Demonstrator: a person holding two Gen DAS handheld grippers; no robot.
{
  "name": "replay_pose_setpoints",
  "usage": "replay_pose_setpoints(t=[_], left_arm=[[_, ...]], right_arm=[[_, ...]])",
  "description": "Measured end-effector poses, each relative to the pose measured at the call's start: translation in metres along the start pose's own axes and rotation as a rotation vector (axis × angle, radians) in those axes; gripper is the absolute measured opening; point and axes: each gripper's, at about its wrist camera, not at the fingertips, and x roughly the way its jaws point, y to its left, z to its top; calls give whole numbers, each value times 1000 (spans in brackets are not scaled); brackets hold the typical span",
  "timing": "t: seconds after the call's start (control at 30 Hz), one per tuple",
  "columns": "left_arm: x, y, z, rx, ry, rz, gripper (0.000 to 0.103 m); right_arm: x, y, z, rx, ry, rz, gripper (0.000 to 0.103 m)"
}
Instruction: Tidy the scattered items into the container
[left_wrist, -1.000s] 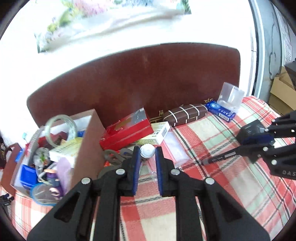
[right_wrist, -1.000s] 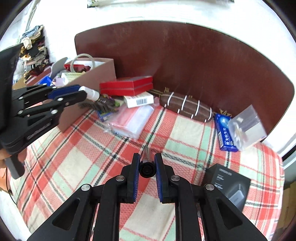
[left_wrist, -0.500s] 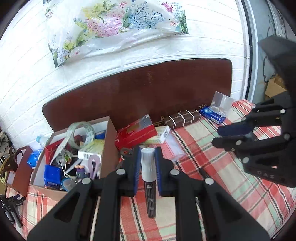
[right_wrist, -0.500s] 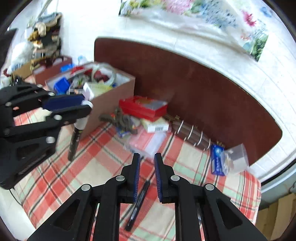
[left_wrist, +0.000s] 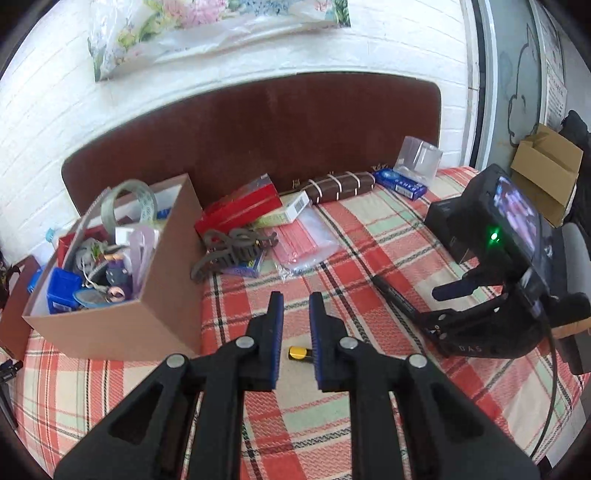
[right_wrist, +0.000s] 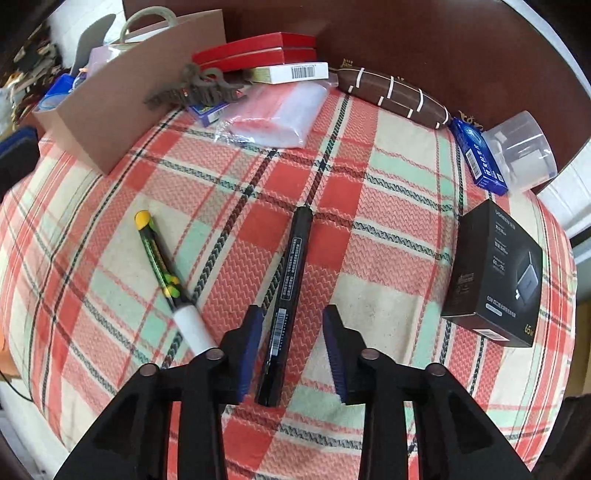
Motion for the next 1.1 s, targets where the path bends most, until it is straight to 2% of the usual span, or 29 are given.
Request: replay_pose_setpoints(t=[0.17, 0.27, 0.33, 0.43, 0.53, 0.63, 0.77, 0.9, 1.0, 1.1], left_arm=[[28, -2, -13, -57, 96, -58, 14], [36, -13, -23, -48, 119, -26, 32], [39, -19, -29, -53, 121, 16, 52], [43, -22, -36, -88, 153, 47, 60], [49, -21, -42, -157, 216, 48, 61], [60, -25, -44, -198, 253, 107, 61], [80, -26, -42, -288, 300, 137, 61], [99, -37, -37, -265, 326, 217, 61], [113, -33, -43, -327, 376, 214, 62], [113, -35, -45, -322, 350, 233, 62]], right_arm=[[9, 1, 3, -6, 13, -3, 35], [14, 3, 4, -17, 16, -20, 35], [17, 4, 4, -19, 12, -32, 35], [20, 2, 2, 2, 6, -13, 35], [21, 2, -1, 7, -8, -14, 35], [23, 6, -4, -7, -14, -23, 35], [22, 12, -7, -34, -26, -35, 35], [24, 15, -8, -43, -34, -53, 35], [24, 16, -10, -45, -45, -45, 35], [25, 20, -12, -56, -53, -46, 35]])
